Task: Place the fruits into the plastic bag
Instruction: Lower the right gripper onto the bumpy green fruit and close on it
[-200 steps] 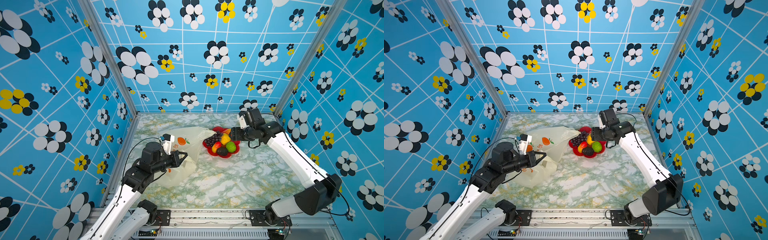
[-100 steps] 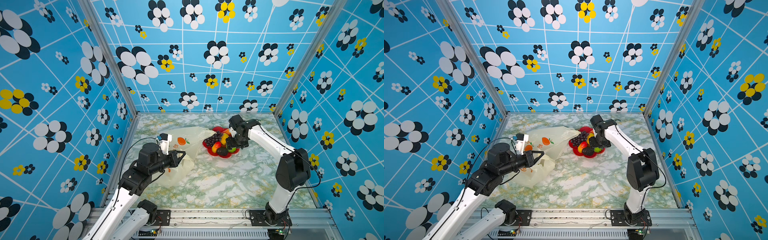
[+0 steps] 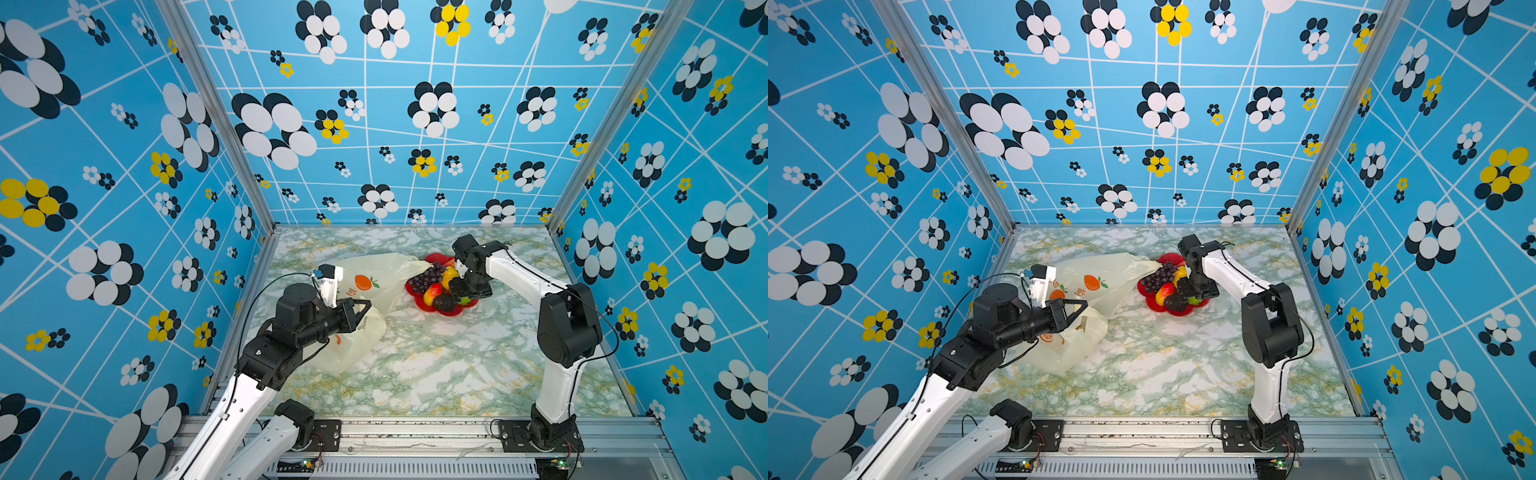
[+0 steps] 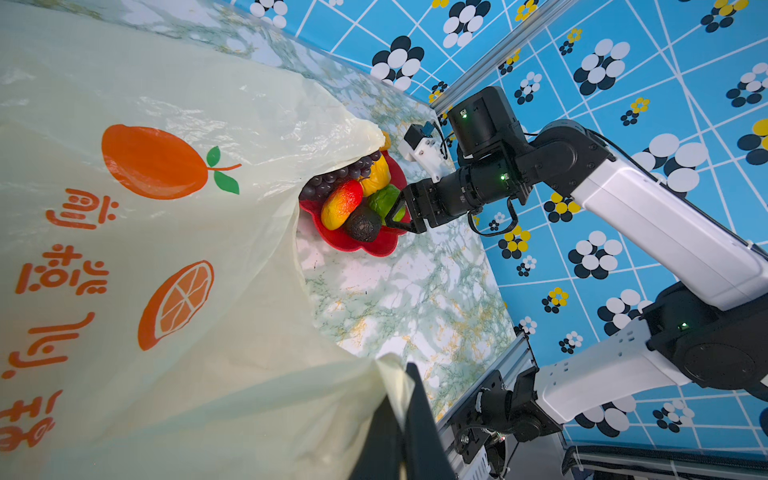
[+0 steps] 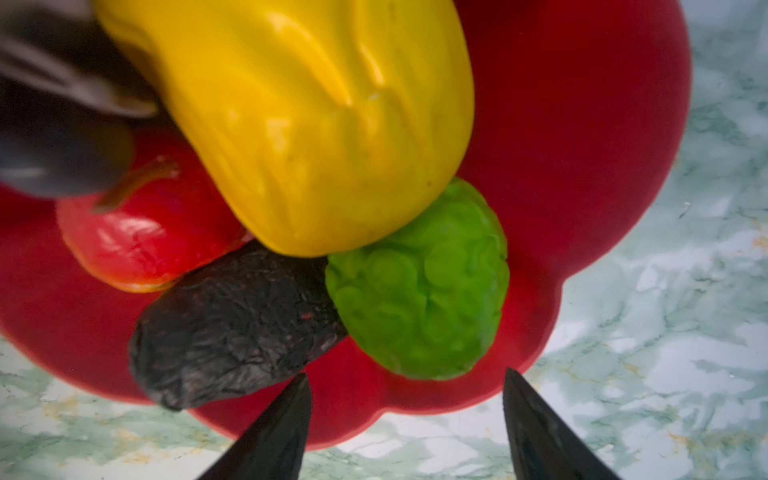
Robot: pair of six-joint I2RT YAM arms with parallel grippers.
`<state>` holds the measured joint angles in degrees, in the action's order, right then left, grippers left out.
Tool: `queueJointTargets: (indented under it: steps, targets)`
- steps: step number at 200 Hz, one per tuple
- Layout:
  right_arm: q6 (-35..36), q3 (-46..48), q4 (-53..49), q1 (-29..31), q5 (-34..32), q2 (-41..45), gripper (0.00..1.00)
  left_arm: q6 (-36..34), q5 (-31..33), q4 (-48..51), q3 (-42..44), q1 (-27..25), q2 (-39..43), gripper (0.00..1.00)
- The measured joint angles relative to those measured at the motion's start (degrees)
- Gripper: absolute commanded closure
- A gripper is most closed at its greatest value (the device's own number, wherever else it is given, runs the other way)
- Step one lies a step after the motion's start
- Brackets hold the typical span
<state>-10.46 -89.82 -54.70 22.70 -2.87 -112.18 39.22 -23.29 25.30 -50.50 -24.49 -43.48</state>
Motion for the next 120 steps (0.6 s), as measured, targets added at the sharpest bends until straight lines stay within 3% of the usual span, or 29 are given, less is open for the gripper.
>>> queueJointTargets:
  steps: [73, 120]
  targets:
    - [0.7, -0.2, 1.9, -0.6, 0.2, -1.8, 0.3, 0.2, 0.0, 0.0, -0.2, 0.0, -0.1, 1.0]
    - [0.8, -0.2, 2.9, -0.7, 0.5, -1.8, 0.41, 0.2, 0.0, 0.0, -0.2, 0.0, 0.2, 1.0]
